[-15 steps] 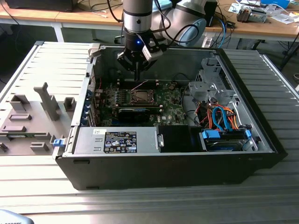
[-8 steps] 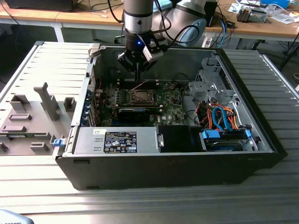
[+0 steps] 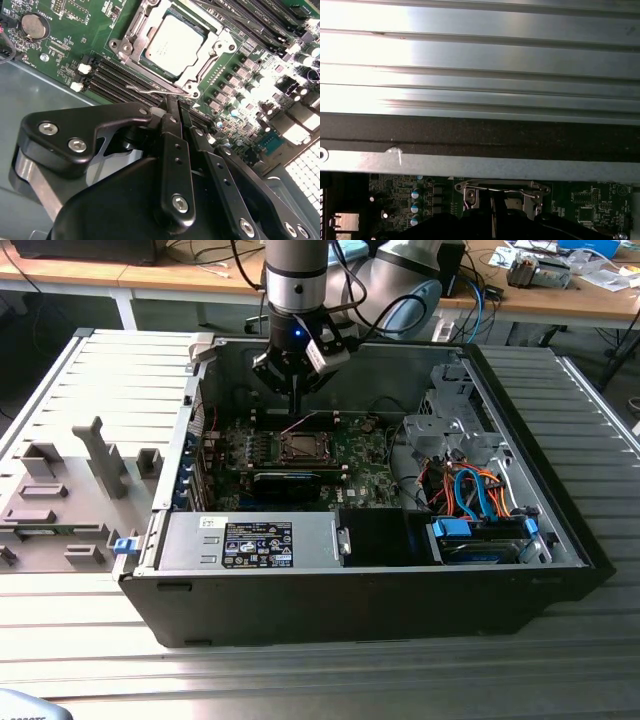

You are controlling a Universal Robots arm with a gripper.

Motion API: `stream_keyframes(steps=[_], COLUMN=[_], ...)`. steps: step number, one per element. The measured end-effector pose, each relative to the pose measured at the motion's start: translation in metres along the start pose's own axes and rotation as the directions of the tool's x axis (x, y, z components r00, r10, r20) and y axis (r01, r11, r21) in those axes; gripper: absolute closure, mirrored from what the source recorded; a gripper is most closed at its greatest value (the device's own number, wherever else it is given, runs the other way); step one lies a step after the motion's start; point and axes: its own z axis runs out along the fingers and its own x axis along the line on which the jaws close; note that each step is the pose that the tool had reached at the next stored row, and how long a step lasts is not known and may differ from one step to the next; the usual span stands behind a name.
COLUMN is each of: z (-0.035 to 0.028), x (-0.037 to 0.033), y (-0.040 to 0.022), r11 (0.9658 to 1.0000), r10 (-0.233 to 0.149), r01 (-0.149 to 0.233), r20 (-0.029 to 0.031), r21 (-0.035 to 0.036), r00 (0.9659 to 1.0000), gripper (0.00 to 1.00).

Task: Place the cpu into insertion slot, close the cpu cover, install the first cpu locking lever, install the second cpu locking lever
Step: 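Install the first cpu locking lever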

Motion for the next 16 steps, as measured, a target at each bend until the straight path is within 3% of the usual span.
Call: stream_keyframes(steps=[12, 16], z=[0.0031, 0.0036], x=[0.0000, 0.0000], y=[0.0013, 0.0025], r11=[1.0000, 1.0000], r10=[-0.001, -0.001], r01=[0.001, 0.001], r20=[0.0002, 0.0000], r21=[-0.0003, 0.0000], r00=[1.0000, 1.0000], gripper=[0.84, 0.89])
